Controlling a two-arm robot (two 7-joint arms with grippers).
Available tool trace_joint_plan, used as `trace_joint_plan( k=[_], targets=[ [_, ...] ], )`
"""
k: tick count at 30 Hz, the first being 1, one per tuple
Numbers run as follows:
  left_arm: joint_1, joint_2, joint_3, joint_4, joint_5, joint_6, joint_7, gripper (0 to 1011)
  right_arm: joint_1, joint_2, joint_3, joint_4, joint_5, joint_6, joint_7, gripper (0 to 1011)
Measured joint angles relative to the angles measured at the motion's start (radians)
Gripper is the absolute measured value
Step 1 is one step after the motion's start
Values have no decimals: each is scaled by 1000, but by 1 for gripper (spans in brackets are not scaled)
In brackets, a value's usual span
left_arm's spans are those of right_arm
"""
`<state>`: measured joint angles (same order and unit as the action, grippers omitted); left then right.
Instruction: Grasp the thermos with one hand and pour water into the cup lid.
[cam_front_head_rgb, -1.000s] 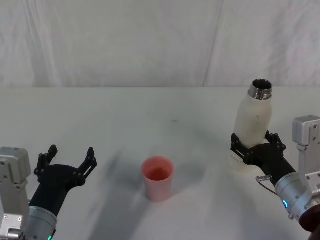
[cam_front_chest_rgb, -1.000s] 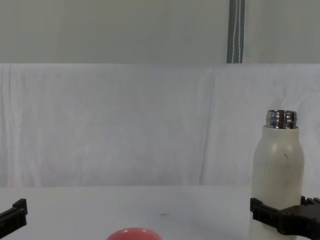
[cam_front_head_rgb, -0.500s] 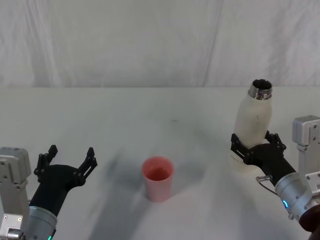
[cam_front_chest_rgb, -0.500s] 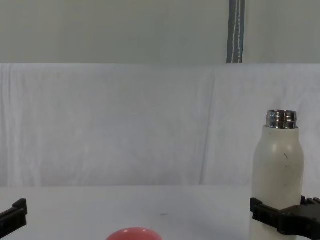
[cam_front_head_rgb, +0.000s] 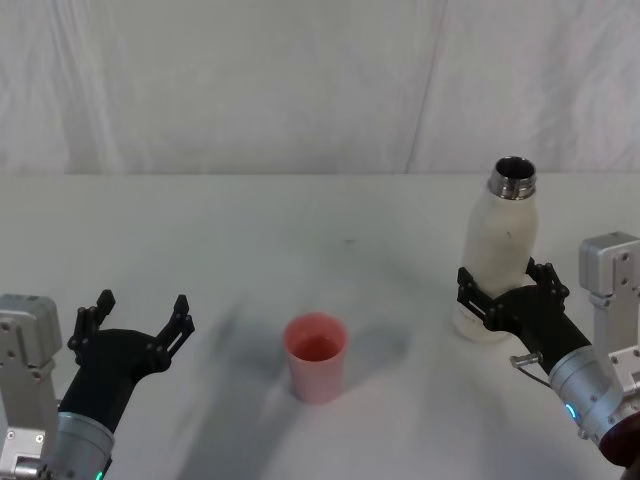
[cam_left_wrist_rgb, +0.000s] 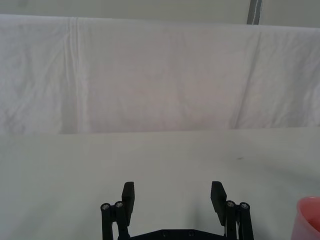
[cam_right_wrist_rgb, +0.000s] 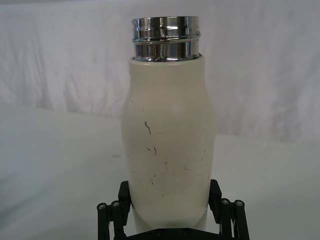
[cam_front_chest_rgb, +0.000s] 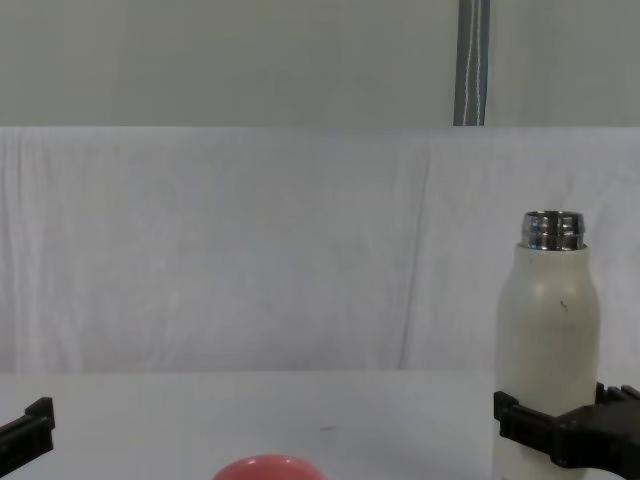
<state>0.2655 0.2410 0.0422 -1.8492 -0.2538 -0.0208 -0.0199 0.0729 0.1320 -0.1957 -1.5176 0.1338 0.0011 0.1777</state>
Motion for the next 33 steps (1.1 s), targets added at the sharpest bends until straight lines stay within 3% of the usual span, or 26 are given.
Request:
trace_joint_plan(
  k=[14,24,27,29,30,33],
  targets=[
    [0,0,0,0,0,0,0,1001,-20,76,-40,-50,-136,-105,8,952],
    [0,0,0,0,0,0,0,1001,-22,127,-69,-60,-320,-205,-40,952],
    [0,0,0,0,0,0,0,1001,-20,143,-80,-58,-392,-240,-64,953],
    [0,0,0,0,0,0,0,1001,-15,159,-95,-49,-472,-276,-92,952],
    [0,0,0,0,0,0,0,1001,-15,159,-95,-49,-472,-276,-92,952],
    [0,0,0,0,0,0,0,1001,-10,173,-108,-40,-535,-302,-115,952]
  ],
)
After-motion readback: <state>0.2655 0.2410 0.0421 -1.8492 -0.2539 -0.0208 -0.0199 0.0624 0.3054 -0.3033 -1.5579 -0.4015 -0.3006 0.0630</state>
